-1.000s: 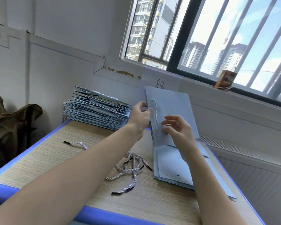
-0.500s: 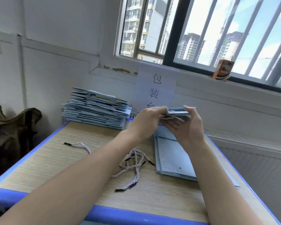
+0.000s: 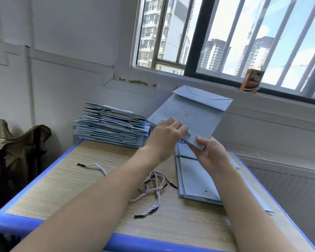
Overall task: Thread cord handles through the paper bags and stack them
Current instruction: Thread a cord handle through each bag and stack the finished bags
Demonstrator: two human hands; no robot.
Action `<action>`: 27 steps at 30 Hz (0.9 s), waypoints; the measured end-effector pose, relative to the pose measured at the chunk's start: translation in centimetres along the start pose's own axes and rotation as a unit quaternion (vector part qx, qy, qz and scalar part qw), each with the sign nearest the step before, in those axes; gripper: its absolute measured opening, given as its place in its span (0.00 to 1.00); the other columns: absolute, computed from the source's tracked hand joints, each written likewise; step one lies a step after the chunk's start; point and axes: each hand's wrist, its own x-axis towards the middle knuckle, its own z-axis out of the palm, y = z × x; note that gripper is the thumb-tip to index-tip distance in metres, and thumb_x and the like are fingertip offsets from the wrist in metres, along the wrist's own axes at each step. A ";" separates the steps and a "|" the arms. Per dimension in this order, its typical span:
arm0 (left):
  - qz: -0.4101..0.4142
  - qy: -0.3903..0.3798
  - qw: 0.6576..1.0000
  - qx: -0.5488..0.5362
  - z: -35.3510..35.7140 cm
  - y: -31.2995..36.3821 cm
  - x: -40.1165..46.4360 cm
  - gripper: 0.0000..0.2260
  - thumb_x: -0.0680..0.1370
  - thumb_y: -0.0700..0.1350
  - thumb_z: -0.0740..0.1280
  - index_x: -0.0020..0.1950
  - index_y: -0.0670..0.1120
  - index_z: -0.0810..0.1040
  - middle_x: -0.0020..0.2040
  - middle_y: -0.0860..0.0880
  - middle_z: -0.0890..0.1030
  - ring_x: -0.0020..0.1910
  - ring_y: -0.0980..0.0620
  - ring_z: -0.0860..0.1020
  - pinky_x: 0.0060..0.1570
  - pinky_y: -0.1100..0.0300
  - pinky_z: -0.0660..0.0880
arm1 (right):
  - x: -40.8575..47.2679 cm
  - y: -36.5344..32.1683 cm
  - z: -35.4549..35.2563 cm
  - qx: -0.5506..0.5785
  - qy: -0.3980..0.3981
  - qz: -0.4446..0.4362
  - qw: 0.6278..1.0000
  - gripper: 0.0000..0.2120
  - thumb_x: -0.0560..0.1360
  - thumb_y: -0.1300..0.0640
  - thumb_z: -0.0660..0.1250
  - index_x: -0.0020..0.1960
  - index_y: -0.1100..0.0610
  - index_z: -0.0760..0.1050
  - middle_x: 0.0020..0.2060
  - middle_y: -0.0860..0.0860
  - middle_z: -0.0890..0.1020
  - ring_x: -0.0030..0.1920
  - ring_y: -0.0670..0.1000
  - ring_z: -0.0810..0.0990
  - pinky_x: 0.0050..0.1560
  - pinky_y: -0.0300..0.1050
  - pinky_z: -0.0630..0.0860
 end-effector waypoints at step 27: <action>-0.298 0.078 0.945 0.112 -8.0 -10.7 -0.5 0.14 0.77 0.36 0.63 0.58 0.47 0.82 0.56 0.45 0.81 0.66 0.42 0.71 0.78 0.46 0.44 | 3.0 5.4 17.0 -0.006 0.068 0.066 0.996 0.02 0.77 0.72 0.66 0.47 0.69 0.73 0.42 0.65 0.79 0.35 0.59 0.83 0.38 0.50 0.85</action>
